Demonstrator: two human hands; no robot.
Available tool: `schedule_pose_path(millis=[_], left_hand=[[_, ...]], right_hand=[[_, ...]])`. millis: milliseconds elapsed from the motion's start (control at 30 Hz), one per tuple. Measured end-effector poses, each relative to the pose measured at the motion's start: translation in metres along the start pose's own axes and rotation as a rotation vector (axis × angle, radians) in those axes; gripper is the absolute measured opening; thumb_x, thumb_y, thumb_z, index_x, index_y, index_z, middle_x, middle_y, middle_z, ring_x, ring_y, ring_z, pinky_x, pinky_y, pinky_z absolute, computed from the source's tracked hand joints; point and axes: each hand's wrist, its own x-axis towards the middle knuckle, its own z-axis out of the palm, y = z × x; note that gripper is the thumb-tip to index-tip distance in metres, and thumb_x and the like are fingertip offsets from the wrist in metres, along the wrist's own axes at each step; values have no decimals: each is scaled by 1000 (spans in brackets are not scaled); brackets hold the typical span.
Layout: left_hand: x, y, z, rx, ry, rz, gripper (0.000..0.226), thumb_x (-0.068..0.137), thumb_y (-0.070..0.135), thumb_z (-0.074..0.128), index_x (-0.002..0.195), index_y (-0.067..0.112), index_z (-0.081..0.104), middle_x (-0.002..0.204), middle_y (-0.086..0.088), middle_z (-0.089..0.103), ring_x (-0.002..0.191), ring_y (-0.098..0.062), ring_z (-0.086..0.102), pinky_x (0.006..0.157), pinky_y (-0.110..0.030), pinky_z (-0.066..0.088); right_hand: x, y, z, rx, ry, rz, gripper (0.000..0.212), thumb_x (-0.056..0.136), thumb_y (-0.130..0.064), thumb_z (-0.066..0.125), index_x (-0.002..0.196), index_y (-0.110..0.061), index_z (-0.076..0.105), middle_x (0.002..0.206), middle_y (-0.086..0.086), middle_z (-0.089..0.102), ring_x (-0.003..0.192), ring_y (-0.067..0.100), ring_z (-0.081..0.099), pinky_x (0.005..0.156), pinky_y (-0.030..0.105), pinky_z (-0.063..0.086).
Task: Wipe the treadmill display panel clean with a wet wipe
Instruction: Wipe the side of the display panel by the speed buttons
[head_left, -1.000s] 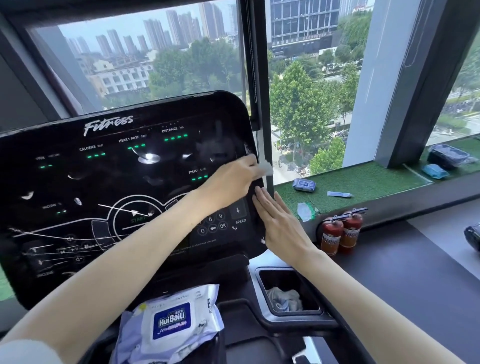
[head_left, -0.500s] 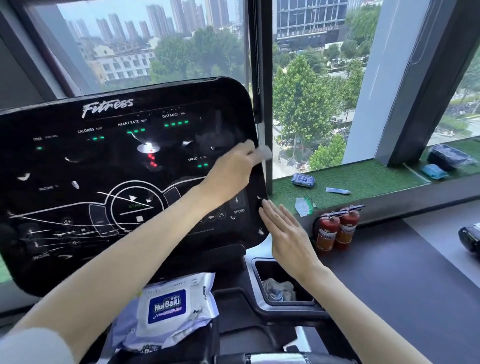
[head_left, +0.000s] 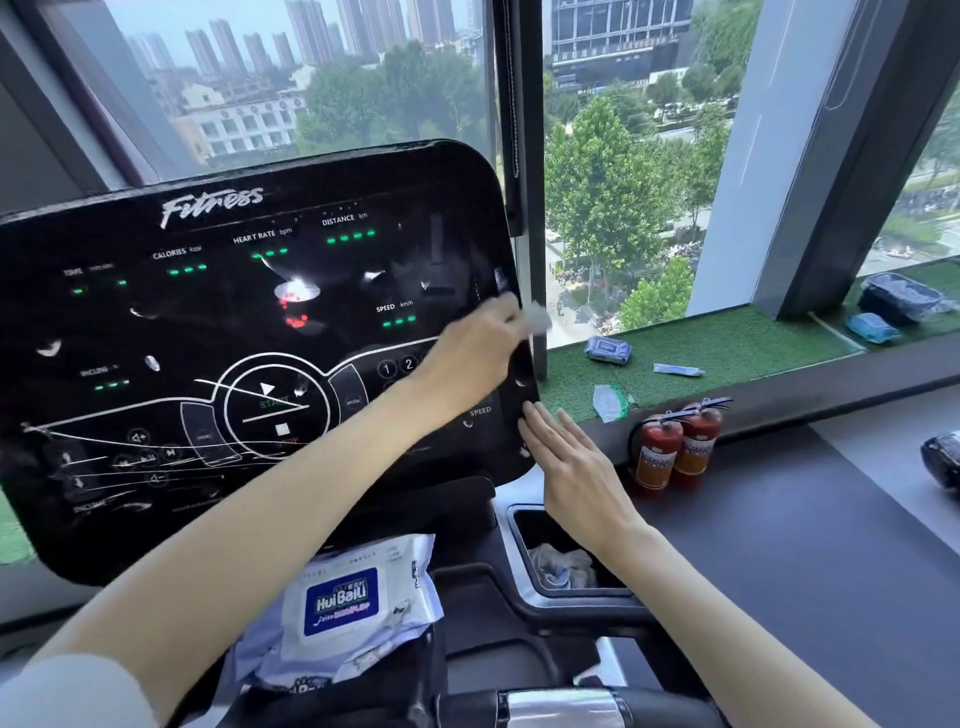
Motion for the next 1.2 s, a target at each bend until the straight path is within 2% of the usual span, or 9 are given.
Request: schedule_pose_path(millis=[100,233,400,567,700,867,1000,1133,1200], left_hand=[[3,-8,-2,-46,158,-157,50,79,-15,53,117,18,55,78,1,36,60,-11,33,52,-18,29],[-21,17,12,-49,-146,188,45,84,-10,46,121,14,53,92,-1,44,77,-15,45,57,-21,34],[-3,-1,-2,-177,147,-194,35,87,-8,49,113,14,60,82,-6,46,61,-18,43,54,-31,44],[-24,15,13,-123,-112,166,44,83,-10,48,117,18,54,85,-1,41,66,-17,43,52,-25,34],[-14,3,14,-265,137,-95,47,82,-11,57,114,24,52,78,0,44,57,-14,38,48,-28,41],[-39,23,27,-119,-149,184,42,78,-13,51,112,11,59,88,-5,47,71,-18,42,55,-30,48],[-24,11,20,-238,82,-94,38,82,-11,56,111,14,61,79,-3,47,64,-19,45,51,-30,42],[-39,25,31,-144,-254,241,39,82,-7,50,113,14,59,84,1,38,77,-20,49,54,-30,42],[-37,24,31,-129,-292,212,40,84,-6,47,117,14,58,84,3,34,69,-17,43,54,-25,32]], right_hand=[[0,-1,1,-2,1,1,57,75,1,26,124,5,56,136,18,49,129,27,44,111,36,20],[0,0,1,-4,10,-7,56,75,1,28,123,5,56,135,19,50,128,28,44,112,36,18],[-2,-1,5,-5,-3,-3,58,74,0,27,126,5,53,138,19,46,131,27,41,108,39,24],[-6,0,2,41,78,-15,57,74,1,29,126,6,53,137,20,47,130,28,42,111,37,22],[-11,-4,2,456,226,311,41,73,14,43,101,-6,65,124,9,61,117,20,52,103,20,30],[5,-2,-12,1397,194,893,43,73,19,32,93,-15,48,102,11,67,102,19,63,96,42,46],[3,5,-16,1489,143,924,57,70,17,32,111,-20,45,100,11,70,101,20,64,101,41,40],[2,3,-14,1490,128,921,59,73,18,32,116,-21,43,98,7,69,95,17,63,100,40,39],[2,6,-13,1488,122,903,62,74,20,31,121,-20,41,101,9,67,96,17,63,99,39,40]])
